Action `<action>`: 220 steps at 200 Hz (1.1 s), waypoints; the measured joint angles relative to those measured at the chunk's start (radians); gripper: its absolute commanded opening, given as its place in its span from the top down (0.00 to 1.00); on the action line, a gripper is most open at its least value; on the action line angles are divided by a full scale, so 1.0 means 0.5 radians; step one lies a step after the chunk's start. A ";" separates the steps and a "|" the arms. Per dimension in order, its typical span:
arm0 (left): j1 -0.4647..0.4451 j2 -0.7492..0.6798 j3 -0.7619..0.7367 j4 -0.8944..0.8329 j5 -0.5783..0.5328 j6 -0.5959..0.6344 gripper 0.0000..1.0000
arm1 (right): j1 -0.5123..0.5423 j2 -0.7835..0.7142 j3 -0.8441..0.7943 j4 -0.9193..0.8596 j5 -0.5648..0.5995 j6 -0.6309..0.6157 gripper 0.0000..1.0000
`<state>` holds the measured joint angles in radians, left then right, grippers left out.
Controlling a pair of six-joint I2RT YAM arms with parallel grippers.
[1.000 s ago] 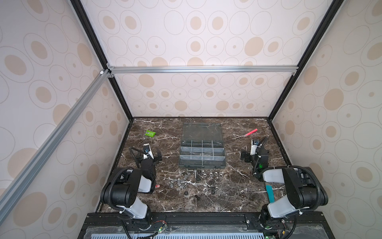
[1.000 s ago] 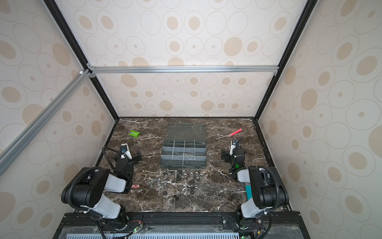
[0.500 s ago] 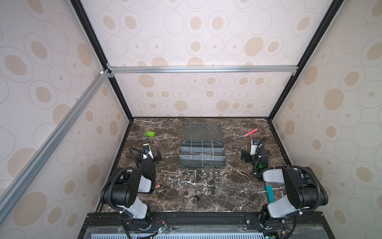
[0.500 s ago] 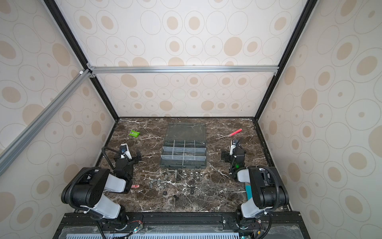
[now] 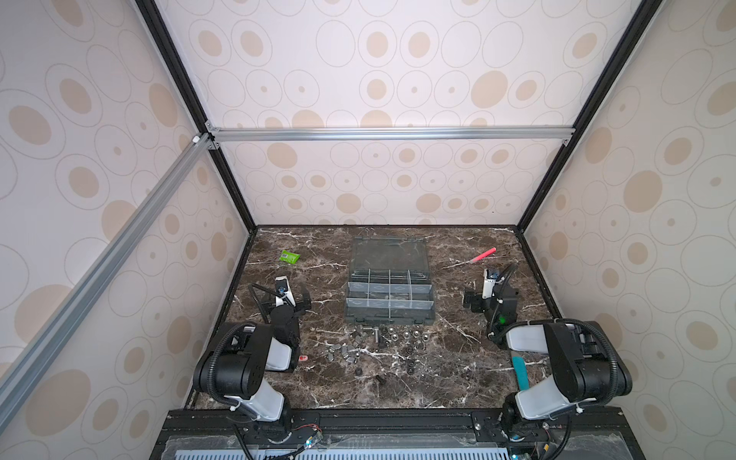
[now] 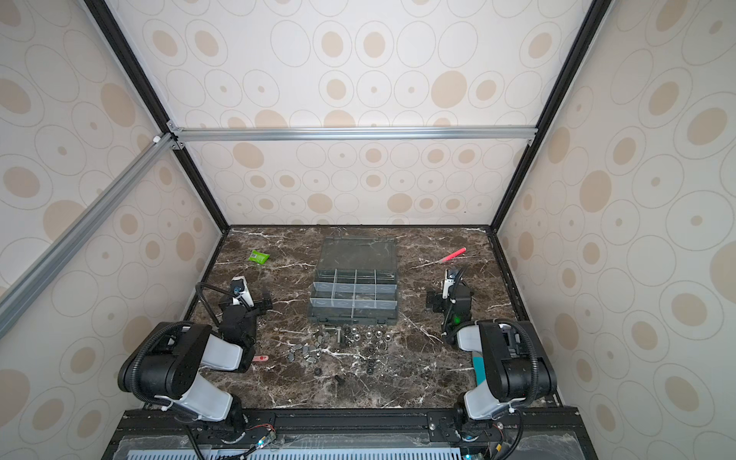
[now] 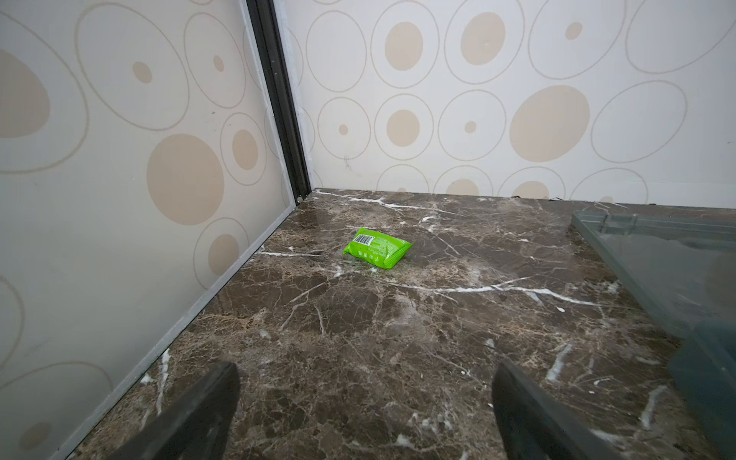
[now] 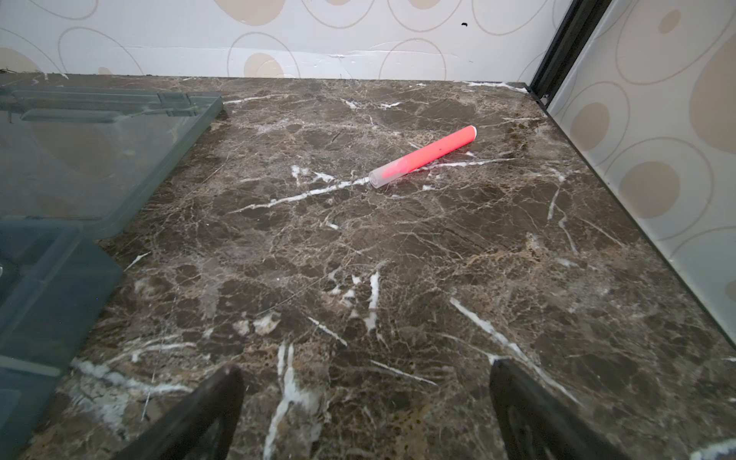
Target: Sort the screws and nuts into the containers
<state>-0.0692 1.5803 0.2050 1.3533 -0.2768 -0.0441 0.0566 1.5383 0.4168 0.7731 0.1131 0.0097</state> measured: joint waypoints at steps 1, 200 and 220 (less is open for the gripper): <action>0.001 0.000 0.000 0.000 0.000 0.001 0.01 | 0.000 0.000 0.000 0.000 0.000 0.000 0.00; -0.270 -0.974 0.808 -2.409 0.372 -0.339 0.07 | 0.789 -1.025 0.567 -2.058 0.148 0.416 0.00; -0.405 -1.012 0.726 -2.533 0.423 -0.407 0.10 | 0.945 -0.945 0.594 -2.237 0.218 0.562 0.00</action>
<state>-0.2718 1.0740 0.5682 0.0868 -0.0654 -0.2478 0.5293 1.0657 0.7139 -0.3454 0.2222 0.2905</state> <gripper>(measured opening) 0.918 0.996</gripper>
